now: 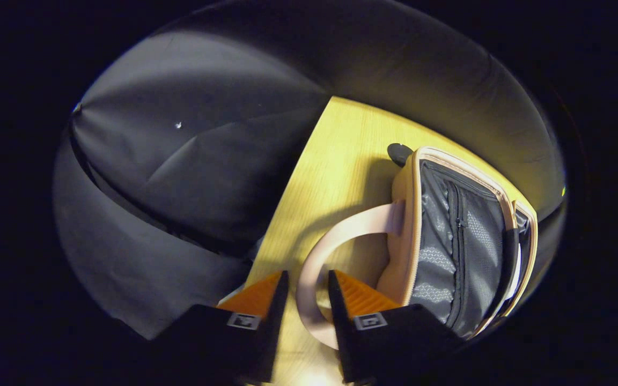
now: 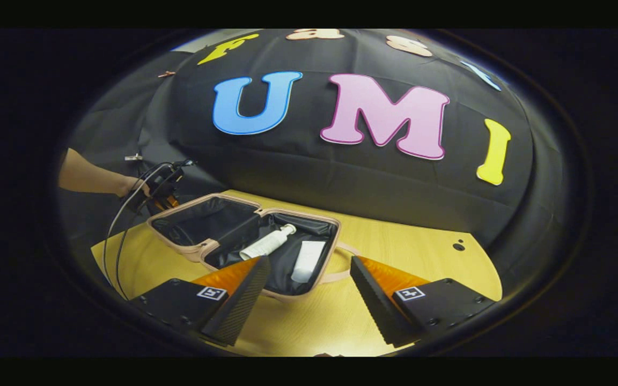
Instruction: First open the suitcase, pack the skin care products into it, and then close the suitcase.
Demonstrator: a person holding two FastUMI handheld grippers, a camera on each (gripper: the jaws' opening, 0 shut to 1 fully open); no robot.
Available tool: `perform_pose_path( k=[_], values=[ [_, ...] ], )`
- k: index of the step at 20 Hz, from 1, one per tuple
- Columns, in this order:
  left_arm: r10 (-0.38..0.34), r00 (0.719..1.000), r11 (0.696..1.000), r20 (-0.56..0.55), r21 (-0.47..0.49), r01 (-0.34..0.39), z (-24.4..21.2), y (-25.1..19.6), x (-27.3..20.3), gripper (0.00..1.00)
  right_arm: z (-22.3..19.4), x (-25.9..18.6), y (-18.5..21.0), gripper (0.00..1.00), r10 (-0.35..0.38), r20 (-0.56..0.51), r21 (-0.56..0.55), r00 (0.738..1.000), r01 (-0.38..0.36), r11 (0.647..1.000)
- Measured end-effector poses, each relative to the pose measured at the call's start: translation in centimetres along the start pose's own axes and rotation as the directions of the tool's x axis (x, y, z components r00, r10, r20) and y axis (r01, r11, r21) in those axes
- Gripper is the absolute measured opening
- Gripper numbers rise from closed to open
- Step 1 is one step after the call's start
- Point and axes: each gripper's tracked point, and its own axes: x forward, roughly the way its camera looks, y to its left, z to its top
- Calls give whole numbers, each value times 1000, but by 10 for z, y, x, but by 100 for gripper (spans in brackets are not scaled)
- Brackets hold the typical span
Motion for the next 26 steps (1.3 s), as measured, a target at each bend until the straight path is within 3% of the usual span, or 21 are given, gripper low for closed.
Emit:
perform_pose_path(
  k=[1, 3, 5, 11, 17, 22, 26],
  values=[
    [6, 1000, 1000, 1, 6, -6, -1, -2, 3, 25, -2, 0, -2, 97, -4, -5, 1, 1000, 4, 1000],
    [15, 999, 1000, 32, 7, -15, 7, -1, -8, 25, -1, -1, -5, 98, -4, -4, 3, 1000, 4, 1000],
    [21, 996, 1000, 88, 22, -23, 19, -4, -30, 17, 6, -4, -12, 97, -9, 17, -13, 1000, 10, 1000],
    [26, 968, 983, 251, 171, -71, 63, -31, -124, 15, 5, -12, -29, 97, -16, 33, -22, 999, 16, 1000],
    [3, 925, 913, 380, 376, -158, 77, -110, -225, 12, 3, -31, -55, 97, -24, 63, -15, 998, 25, 1000],
    [-85, 889, 917, 450, 383, -107, 77, -173, -289, 13, 9, -48, -96, 97, -73, 108, -37, 991, 77, 996],
    [-188, 854, 937, 486, 350, 8, 58, -245, -317, 12, 2, -58, -123, 97, -62, 111, -31, 992, 66, 997]
  ],
)
